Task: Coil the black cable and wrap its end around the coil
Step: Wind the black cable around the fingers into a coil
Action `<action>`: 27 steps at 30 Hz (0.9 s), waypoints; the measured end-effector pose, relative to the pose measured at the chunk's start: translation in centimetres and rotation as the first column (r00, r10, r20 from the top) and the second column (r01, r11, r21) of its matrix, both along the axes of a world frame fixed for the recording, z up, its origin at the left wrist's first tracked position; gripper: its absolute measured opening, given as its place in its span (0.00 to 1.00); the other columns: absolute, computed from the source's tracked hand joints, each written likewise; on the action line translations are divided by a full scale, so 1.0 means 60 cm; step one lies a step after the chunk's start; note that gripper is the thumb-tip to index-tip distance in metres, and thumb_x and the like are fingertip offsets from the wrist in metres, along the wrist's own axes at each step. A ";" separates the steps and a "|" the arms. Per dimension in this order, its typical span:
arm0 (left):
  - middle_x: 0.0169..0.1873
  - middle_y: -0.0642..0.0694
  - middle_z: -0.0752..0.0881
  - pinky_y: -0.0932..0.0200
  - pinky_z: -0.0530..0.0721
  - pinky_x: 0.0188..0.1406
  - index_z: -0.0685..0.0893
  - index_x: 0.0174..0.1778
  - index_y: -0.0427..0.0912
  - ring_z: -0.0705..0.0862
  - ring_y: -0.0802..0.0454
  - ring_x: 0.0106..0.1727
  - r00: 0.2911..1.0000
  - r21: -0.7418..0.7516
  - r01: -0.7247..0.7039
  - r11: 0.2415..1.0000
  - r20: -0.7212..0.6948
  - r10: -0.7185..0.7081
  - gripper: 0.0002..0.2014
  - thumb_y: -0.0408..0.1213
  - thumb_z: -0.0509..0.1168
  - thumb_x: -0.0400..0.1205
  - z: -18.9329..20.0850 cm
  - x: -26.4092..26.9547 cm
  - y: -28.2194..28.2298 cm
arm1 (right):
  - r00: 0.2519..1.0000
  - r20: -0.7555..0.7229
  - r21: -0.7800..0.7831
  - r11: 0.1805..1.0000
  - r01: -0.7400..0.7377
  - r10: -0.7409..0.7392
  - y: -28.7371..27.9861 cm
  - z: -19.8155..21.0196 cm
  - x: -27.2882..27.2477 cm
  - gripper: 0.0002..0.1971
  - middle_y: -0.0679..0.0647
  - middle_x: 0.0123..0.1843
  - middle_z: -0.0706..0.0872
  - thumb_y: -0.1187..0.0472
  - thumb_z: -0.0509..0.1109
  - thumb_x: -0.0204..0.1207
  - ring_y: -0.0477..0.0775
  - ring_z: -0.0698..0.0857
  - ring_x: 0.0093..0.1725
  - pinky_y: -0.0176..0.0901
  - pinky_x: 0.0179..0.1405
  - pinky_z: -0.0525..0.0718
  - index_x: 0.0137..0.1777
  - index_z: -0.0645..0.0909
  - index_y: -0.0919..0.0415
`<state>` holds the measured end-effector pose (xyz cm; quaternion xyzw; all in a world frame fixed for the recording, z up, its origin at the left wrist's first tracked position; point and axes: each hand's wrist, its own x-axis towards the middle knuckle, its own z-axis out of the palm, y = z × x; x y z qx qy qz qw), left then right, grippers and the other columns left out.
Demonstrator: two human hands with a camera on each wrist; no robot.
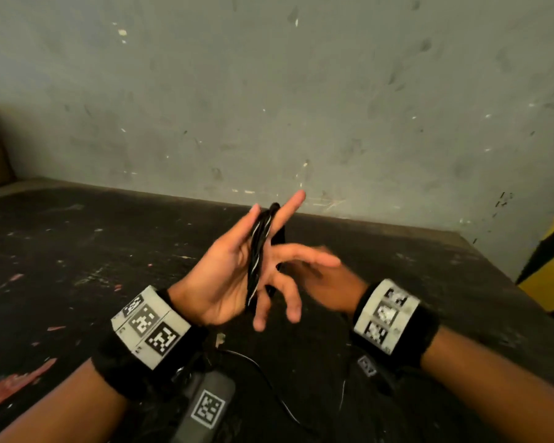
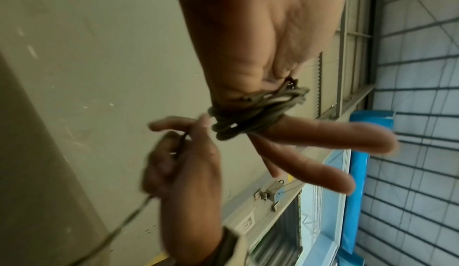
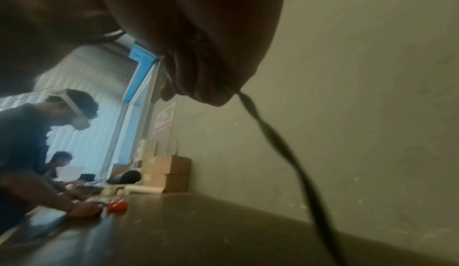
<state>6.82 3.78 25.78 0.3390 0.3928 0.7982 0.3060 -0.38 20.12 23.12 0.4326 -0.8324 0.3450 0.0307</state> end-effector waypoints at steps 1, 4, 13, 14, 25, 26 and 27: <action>0.65 0.28 0.80 0.54 0.86 0.14 0.59 0.78 0.67 0.90 0.36 0.35 1.000 0.031 -0.015 0.999 0.003 0.015 0.26 0.60 0.39 0.82 0.004 -0.005 0.002 | 1.000 0.002 0.016 1.000 -0.016 0.016 -0.009 -0.018 0.010 0.12 0.66 0.53 0.89 0.68 0.59 0.82 0.49 0.85 0.51 0.44 0.57 0.81 0.54 0.85 0.69; 0.67 0.29 0.80 0.53 0.88 0.17 0.59 0.77 0.69 0.91 0.38 0.37 0.989 0.034 -0.147 0.989 0.028 0.146 0.26 0.62 0.40 0.81 0.007 -0.021 0.004 | 0.999 0.006 0.074 0.996 -0.044 0.044 -0.034 -0.047 0.045 0.10 0.61 0.56 0.87 0.63 0.59 0.83 0.56 0.84 0.56 0.52 0.58 0.82 0.57 0.81 0.63; 0.62 0.34 0.85 0.50 0.90 0.24 0.54 0.77 0.74 0.91 0.39 0.41 0.805 -0.084 -0.593 0.801 -0.027 0.593 0.24 0.61 0.40 0.82 -0.014 -0.044 -0.012 | 0.999 -0.005 0.238 0.970 -0.048 0.050 -0.037 -0.012 0.088 0.10 0.50 0.39 0.80 0.59 0.60 0.83 0.47 0.79 0.39 0.42 0.39 0.75 0.50 0.81 0.64; 0.62 0.35 0.85 0.51 0.90 0.25 0.52 0.77 0.74 0.91 0.40 0.41 0.780 -0.116 -0.626 0.771 -0.058 0.624 0.24 0.61 0.40 0.82 -0.017 -0.043 -0.013 | 0.998 -0.005 0.275 0.960 -0.055 0.059 -0.037 -0.007 0.092 0.11 0.48 0.38 0.79 0.58 0.60 0.83 0.45 0.78 0.37 0.41 0.38 0.74 0.50 0.81 0.64; 0.43 0.41 0.91 0.62 0.78 0.15 0.48 0.82 0.53 0.86 0.46 0.26 0.770 -0.537 -0.638 0.552 -0.418 0.482 0.44 0.74 0.42 0.72 -0.075 -0.021 -0.003 | 0.980 -0.172 0.481 0.877 -0.005 0.100 0.001 0.141 0.082 0.09 0.42 0.24 0.76 0.53 0.72 0.76 0.37 0.76 0.23 0.29 0.25 0.67 0.35 0.82 0.54; 0.37 0.43 0.91 0.65 0.74 0.13 0.52 0.81 0.44 0.81 0.53 0.20 0.787 -0.568 -0.617 0.545 -0.429 0.444 0.45 0.72 0.39 0.74 -0.078 -0.017 -0.003 | 0.974 -0.199 0.485 0.875 0.000 0.110 0.005 0.154 0.076 0.10 0.41 0.22 0.76 0.52 0.73 0.74 0.35 0.77 0.24 0.30 0.25 0.68 0.33 0.81 0.52; 0.35 0.43 0.90 0.66 0.71 0.12 0.55 0.80 0.40 0.78 0.55 0.17 0.801 -0.584 -0.599 0.548 -0.433 0.414 0.44 0.69 0.37 0.76 -0.083 -0.015 -0.004 | 0.966 -0.229 0.485 0.875 0.009 0.117 0.010 0.169 0.071 0.10 0.41 0.21 0.76 0.51 0.75 0.72 0.34 0.77 0.25 0.29 0.24 0.69 0.33 0.80 0.51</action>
